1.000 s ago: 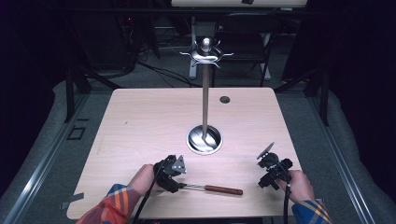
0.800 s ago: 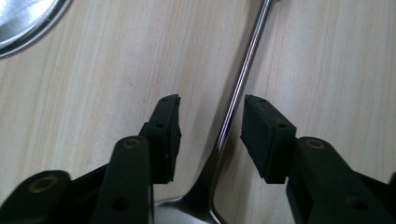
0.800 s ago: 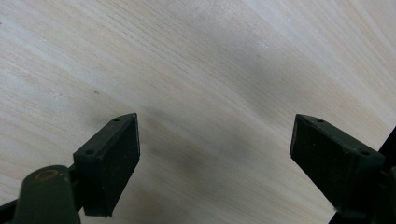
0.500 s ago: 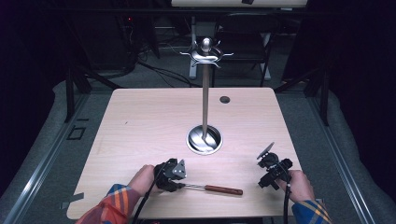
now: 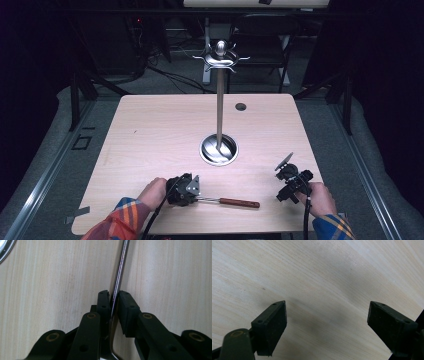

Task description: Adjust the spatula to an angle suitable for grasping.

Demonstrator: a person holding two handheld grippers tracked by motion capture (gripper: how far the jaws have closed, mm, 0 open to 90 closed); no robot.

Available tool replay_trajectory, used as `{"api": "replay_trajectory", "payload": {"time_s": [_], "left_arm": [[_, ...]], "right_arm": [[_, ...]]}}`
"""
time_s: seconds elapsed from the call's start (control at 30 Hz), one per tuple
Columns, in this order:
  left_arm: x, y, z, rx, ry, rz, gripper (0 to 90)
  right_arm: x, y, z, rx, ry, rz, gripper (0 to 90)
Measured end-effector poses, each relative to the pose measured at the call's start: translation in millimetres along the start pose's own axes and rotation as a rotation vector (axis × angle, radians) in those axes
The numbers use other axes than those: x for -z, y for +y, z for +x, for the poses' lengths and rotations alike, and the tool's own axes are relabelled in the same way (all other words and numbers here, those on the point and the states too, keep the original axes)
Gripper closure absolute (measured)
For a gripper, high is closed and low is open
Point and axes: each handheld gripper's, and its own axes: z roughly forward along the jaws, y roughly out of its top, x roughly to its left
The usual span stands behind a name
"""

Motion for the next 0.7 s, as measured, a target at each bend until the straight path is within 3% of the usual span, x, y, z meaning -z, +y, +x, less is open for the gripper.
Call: {"api": "replay_trajectory", "payload": {"time_s": [0.3,0.47,0.7], "left_arm": [[1.7,-2.6,0.4,-0.031,-0.014,0.015,83.0],[3.6,-6.1,1.4,-0.026,-0.026,0.021,83.6],[9.8,-14.5,6.5,-0.015,-0.05,0.073,83.7]], "right_arm": [[-0.9,-0.4,0.6,-0.003,-0.001,-0.006,15.4],[0.2,-0.1,-0.1,0.006,0.0,0.008,15.5],[0.3,-0.1,0.4,0.005,0.0,0.001,15.5]]}}
